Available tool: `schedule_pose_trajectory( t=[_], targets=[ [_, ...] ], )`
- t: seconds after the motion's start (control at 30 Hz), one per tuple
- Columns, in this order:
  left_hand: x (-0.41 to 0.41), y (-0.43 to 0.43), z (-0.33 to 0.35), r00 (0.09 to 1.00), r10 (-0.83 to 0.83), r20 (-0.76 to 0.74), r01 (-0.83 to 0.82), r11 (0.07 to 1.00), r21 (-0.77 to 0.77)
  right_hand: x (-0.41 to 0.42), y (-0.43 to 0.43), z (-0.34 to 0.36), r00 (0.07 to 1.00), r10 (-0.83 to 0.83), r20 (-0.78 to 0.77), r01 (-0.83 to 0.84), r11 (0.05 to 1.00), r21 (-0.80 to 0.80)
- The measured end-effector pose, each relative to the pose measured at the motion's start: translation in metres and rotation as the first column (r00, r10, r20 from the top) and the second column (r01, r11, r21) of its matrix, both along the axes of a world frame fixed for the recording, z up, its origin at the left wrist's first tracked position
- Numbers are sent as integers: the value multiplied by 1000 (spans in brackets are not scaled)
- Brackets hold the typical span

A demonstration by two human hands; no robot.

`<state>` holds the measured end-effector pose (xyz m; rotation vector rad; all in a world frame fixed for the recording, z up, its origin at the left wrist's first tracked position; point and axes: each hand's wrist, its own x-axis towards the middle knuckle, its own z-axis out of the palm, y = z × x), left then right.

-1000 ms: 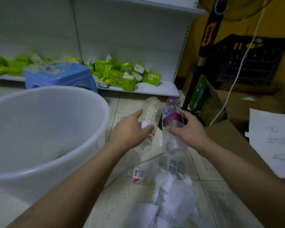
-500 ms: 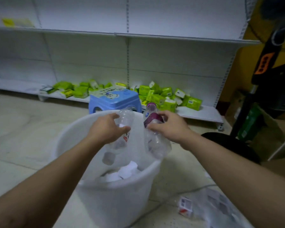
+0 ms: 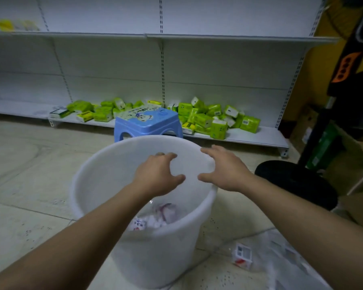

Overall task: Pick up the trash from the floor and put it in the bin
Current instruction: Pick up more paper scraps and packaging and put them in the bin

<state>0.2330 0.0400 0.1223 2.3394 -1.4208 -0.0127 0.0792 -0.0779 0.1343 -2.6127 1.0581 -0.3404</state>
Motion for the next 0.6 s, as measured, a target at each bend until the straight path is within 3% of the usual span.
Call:
schedule_pose_trajectory(
  t=[0.17,0.33,0.47,0.6],
  targets=[
    [-54,-35,10,980,-199,14,199,980,-27,-45,-24,8,998,-58,38,58,998,5],
    [-111,-61,7,925,-368,93,373,927,-42,-107,-53,9,991,-74,-109,73,997,-17],
    [-164,-77,-23,858,-504,98,497,863,85,-165,-68,-23,971,-107,-214,120,992,47],
    [-203,-91,-72,865,-501,13,489,850,198,-214,-72,-81,964,-109,-242,153,974,168]
  ],
)
